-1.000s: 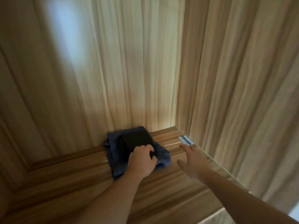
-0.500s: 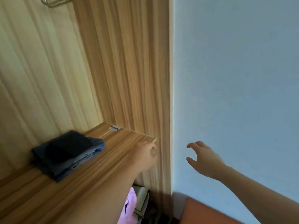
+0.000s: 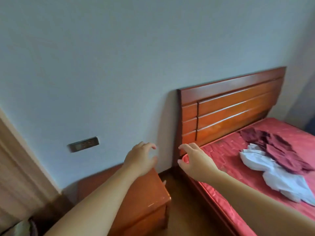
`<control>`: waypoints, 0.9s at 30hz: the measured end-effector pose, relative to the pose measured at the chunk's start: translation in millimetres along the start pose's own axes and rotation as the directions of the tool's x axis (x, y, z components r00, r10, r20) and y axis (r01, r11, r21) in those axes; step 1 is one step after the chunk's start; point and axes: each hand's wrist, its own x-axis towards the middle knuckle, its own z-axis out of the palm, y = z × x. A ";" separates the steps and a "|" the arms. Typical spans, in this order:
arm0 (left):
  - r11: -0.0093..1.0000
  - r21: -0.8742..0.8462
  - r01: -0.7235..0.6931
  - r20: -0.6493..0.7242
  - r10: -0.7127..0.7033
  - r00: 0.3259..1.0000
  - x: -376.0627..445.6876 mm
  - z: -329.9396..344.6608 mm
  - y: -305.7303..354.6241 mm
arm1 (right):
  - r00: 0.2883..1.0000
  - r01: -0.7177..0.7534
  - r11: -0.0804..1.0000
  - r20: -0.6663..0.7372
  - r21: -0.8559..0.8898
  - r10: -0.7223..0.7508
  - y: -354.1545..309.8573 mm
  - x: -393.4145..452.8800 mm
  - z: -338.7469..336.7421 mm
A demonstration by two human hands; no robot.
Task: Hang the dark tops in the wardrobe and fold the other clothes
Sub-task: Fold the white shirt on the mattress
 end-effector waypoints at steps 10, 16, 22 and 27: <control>0.950 -0.097 -0.297 0.210 0.311 0.927 -51.3 144.3 265.9 | 0.920 -0.371 0.929 -0.139 -0.002 0.367 190.0 -244.7 -110.6; 0.912 -0.142 -0.385 0.326 0.411 0.851 -90.9 212.9 397.8 | 0.819 -0.552 0.834 -0.184 0.010 0.544 275.8 -360.9 -166.3; 0.904 -0.141 -0.403 0.373 0.426 0.824 -70.1 255.9 449.5 | 0.766 -0.626 0.779 -0.167 0.019 0.620 337.3 -373.3 -187.7; 0.911 -0.141 -0.386 0.394 0.410 0.823 -13.7 302.3 459.1 | 0.745 -0.659 0.752 -0.147 -0.009 0.651 392.9 -340.6 -189.3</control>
